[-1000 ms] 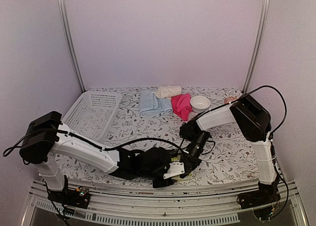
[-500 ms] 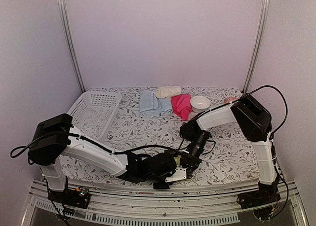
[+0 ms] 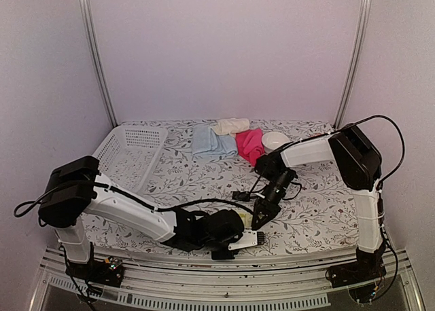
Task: Roll the towels
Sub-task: Roll the towel at the center of the board.
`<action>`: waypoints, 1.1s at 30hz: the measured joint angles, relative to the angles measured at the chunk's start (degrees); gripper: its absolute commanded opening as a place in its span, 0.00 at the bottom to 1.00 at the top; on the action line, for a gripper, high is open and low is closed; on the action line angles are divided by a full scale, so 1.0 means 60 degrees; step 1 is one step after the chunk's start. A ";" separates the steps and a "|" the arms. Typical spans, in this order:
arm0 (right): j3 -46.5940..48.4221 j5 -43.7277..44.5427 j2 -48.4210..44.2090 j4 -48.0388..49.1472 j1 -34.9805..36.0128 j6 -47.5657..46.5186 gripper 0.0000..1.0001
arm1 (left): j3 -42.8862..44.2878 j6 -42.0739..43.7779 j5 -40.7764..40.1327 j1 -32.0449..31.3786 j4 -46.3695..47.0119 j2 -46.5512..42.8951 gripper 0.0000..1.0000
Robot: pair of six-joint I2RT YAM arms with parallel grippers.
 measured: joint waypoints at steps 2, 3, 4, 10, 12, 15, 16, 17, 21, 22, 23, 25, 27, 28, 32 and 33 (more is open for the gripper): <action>0.0015 0.0222 0.0062 0.0244 0.0040 0.0444 0.20 | 0.0098 -0.0036 -0.0004 0.0000 -0.0138 -0.0007 0.18; 0.0047 0.0313 0.0062 0.0266 0.0058 0.0637 0.20 | 0.0138 -0.0044 0.0004 0.0000 -0.0208 -0.0018 0.17; 0.0087 0.0408 0.0062 0.0270 0.0084 0.0838 0.20 | 0.0178 -0.0055 0.0029 0.0000 -0.0284 -0.0036 0.16; 0.0222 0.0659 0.0062 0.0255 0.0157 0.1519 0.22 | 0.0244 -0.0233 0.0506 0.0062 -0.0452 -0.0087 0.14; 0.0229 0.0627 0.0058 0.0255 0.0164 0.1603 0.24 | 0.0248 -0.0401 0.0772 0.0182 -0.0444 -0.0011 0.14; 0.0277 0.0546 0.0047 0.0255 0.0164 0.1592 0.29 | 0.0372 -0.0648 0.1169 0.0350 -0.0433 0.0127 0.14; 0.0288 0.0535 0.0018 0.0262 0.0153 0.1566 0.30 | 0.0430 -0.0739 0.1326 0.0423 -0.0441 0.0153 0.14; 0.0295 0.0539 -0.0029 0.0270 0.0124 0.1526 0.32 | 0.0481 -0.0816 0.1483 0.0499 -0.0455 0.0200 0.14; 0.0295 0.0561 -0.0674 0.0444 -0.0113 0.1330 0.36 | 0.0871 -0.1086 0.2171 0.0856 -0.0525 0.0492 0.14; 0.0288 0.0554 -0.1016 0.0495 -0.0251 0.1293 0.37 | 0.0965 -0.1144 0.2386 0.0951 -0.0572 0.0550 0.14; 0.0266 0.0550 -0.1486 0.0565 -0.0430 0.1264 0.37 | 0.1035 -0.1206 0.2579 0.1031 -0.0612 0.0586 0.14; 0.0124 0.0528 -0.2827 0.0885 -0.0900 0.1257 0.37 | 0.1224 -0.1370 0.3158 0.1268 -0.0787 0.0692 0.15; -0.0186 0.0532 -0.4065 0.1300 -0.1246 0.1271 0.36 | 0.1399 -0.1526 0.3654 0.1504 -0.0922 0.0809 0.15; -0.0477 0.0550 -0.4823 0.1574 -0.1424 0.1275 0.36 | 0.1523 -0.1636 0.4040 0.1639 -0.1009 0.0892 0.15; -0.2463 0.0583 -0.7581 0.2922 -0.1585 0.1177 0.37 | 0.2138 -0.1993 0.5253 0.2084 -0.1293 0.1388 0.15; -0.3075 0.0616 -0.8174 0.3187 -0.1486 0.1096 0.37 | 0.2364 -0.2087 0.5599 0.2182 -0.1377 0.1563 0.15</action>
